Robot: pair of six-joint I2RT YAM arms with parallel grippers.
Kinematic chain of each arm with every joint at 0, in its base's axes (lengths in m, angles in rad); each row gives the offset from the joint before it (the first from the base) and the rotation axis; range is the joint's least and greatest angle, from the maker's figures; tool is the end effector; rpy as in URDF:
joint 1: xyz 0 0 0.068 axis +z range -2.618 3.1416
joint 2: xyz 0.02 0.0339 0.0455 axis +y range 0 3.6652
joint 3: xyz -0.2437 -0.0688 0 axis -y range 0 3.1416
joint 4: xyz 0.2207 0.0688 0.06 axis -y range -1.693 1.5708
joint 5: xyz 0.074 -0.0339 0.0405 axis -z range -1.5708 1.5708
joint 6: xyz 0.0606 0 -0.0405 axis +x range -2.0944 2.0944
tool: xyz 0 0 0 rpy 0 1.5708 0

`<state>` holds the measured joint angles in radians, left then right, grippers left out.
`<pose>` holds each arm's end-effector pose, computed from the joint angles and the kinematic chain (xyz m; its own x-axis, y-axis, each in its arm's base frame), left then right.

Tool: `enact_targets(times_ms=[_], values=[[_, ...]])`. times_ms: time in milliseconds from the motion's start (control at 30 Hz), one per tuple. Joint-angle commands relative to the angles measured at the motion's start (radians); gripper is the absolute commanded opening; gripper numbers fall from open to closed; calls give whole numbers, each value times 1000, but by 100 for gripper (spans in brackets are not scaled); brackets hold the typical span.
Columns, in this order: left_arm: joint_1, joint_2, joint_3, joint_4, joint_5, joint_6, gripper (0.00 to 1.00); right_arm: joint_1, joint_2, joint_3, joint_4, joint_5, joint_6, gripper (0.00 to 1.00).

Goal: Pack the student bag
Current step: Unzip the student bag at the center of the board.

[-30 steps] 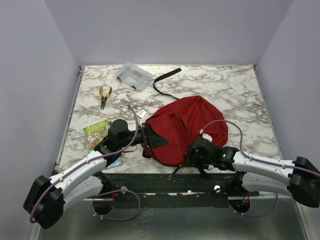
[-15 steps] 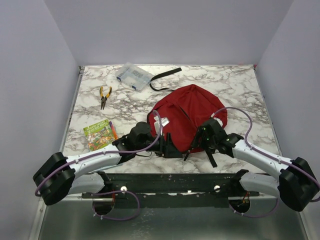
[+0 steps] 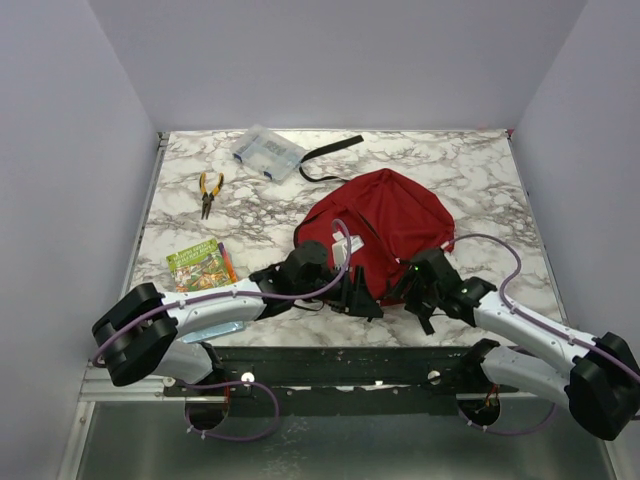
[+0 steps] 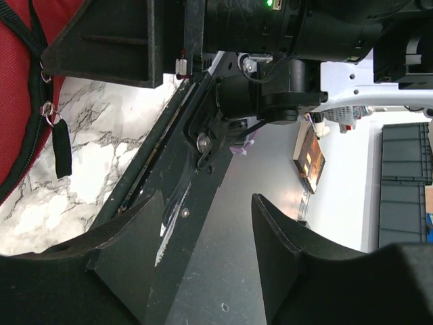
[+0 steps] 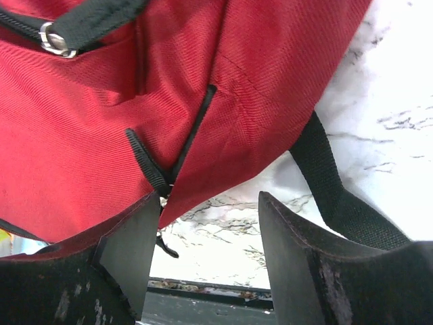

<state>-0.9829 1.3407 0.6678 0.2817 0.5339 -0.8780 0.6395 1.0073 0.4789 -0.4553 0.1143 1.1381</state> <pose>0.1358 -0.2593 0.2120 -0.8870 0.1365 -0.4411 0.4614 0.2990 -0.8353 0.1526 0.1049 0.1483 -0.7724 0.5496 -0.3185 0.3791 0.8011 0.4631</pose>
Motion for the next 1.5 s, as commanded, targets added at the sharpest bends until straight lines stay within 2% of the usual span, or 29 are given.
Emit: enact_targets(times_ms=[0, 200, 400, 500, 600, 667, 800, 900, 1100, 1467], values=[[-18, 18, 35, 1, -21, -1, 55, -4, 1, -44, 50, -14, 137, 63], [-59, 29, 45, -39, -102, 34, 53, -6, 0, -109, 195, -22, 215, 58], [-124, 25, 135, -277, -317, 165, 52, -5, 42, -109, 237, -15, 237, 52], [-150, 39, 170, -359, -425, 211, 53, -5, 49, -119, 266, -13, 243, 43], [-175, 90, 237, -447, -520, 243, 53, -5, 51, -122, 270, -19, 244, 25], [-180, 129, 267, -466, -526, 249, 53, -5, 46, -123, 271, -32, 243, 11], [-184, 215, 322, -491, -515, 246, 52, -5, 31, -119, 249, -32, 242, 1], [-183, 262, 354, -515, -526, 257, 47, -5, 19, -128, 249, -35, 244, 1], [-183, 336, 417, -587, -592, 282, 43, -5, 1, -139, 250, -43, 251, 0], [-183, 419, 448, -634, -660, 284, 43, -5, -14, -129, 228, -38, 235, 0]])
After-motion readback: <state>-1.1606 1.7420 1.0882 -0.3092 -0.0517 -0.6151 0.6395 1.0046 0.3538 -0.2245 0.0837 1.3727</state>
